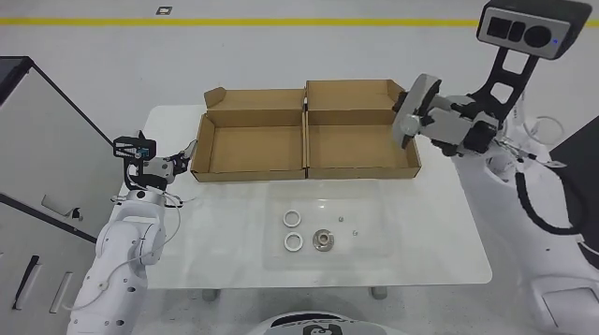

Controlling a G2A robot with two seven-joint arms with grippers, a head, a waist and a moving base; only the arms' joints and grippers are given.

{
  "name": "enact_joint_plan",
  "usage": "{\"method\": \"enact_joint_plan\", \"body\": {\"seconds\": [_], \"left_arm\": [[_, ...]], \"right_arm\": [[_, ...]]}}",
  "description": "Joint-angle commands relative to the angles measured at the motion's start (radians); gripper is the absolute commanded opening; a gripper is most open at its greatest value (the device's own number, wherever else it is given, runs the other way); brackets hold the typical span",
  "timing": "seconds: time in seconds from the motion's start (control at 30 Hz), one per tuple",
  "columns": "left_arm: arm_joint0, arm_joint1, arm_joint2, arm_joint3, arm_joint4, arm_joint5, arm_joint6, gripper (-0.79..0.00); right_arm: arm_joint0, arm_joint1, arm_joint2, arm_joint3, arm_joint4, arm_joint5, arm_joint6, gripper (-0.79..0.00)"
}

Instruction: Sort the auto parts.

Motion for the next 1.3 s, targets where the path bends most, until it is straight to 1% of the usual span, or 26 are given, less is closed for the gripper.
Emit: {"method": "enact_joint_plan", "body": {"seconds": [0.0, 0.13, 0.33, 1.13, 1.27], "left_arm": [[0.000, 0.000, 0.000, 0.000, 0.000, 0.000, 0.000, 0.000], [0.000, 0.000, 0.000, 0.000, 0.000, 0.000, 0.000, 0.000], [0.000, 0.000, 0.000, 0.000, 0.000, 0.000, 0.000, 0.000], [0.000, 0.000, 0.000, 0.000, 0.000, 0.000, 0.000, 0.000], [0.000, 0.000, 0.000, 0.000, 0.000, 0.000, 0.000, 0.000]], "right_arm": [[-0.006, -0.003, 0.000, -0.002, 0.047, -0.005, 0.013, -0.785], [-0.017, -0.008, 0.007, 0.002, 0.122, -0.007, 0.053, -0.785], [-0.034, -0.015, 0.021, 0.009, 0.180, 0.007, 0.095, -0.785], [-0.034, -0.015, 0.021, 0.009, 0.180, 0.007, 0.095, -0.785], [-0.041, -0.009, 0.074, 0.015, 0.061, 0.081, 0.073, -0.785]]}}
